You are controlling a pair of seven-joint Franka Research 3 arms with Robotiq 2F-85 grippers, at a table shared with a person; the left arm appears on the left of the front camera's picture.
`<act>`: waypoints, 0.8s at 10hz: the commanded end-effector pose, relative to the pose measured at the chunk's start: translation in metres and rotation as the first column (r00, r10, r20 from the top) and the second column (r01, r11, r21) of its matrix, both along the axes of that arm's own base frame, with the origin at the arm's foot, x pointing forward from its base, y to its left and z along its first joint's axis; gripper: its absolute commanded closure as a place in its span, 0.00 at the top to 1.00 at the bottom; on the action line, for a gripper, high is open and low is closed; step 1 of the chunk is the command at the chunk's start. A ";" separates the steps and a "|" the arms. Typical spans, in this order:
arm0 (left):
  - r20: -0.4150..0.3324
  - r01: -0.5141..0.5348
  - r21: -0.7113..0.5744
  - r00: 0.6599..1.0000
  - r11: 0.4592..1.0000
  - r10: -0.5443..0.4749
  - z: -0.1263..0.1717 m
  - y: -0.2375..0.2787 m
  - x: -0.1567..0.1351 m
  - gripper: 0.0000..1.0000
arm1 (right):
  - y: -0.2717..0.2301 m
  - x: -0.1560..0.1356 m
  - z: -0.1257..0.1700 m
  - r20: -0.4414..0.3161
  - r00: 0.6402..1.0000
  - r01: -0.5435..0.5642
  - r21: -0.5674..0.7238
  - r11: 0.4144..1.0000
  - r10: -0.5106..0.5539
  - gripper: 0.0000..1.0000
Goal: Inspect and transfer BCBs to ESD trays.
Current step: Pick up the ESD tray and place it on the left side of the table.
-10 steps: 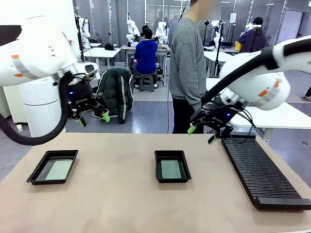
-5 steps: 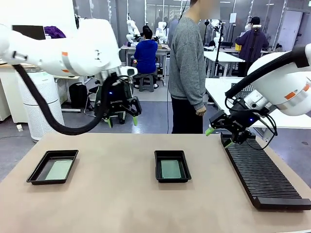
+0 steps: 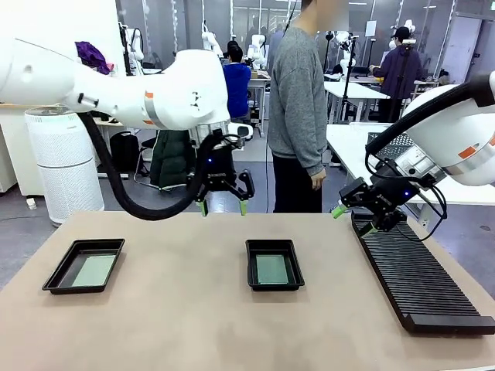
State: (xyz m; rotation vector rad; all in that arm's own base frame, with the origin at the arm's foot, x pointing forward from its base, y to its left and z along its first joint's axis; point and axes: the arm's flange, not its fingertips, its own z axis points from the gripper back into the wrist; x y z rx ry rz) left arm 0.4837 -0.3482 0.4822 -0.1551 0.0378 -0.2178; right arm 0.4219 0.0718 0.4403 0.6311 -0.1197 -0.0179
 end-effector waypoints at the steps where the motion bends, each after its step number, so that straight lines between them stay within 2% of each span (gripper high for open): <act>1: 0.027 -0.054 0.035 0.998 0.998 0.053 -0.004 -0.023 0.008 1.00 | 0.003 -0.001 0.002 0.000 1.000 0.018 -0.005 1.000 -0.018 1.00; 3: 0.019 -0.090 0.035 0.996 0.995 0.089 -0.020 -0.041 0.015 1.00 | 0.003 -0.001 0.002 0.000 1.000 0.018 -0.005 1.000 -0.018 1.00; 5: 0.068 -0.121 0.034 0.991 0.992 0.118 -0.033 -0.057 0.011 1.00 | 0.003 -0.001 0.002 0.000 1.000 0.018 -0.005 1.000 -0.018 1.00; 8: 0.083 -0.153 0.033 0.985 0.988 0.150 -0.057 -0.065 0.009 1.00 | 0.003 -0.001 0.002 0.000 1.000 0.018 -0.005 1.000 -0.018 1.00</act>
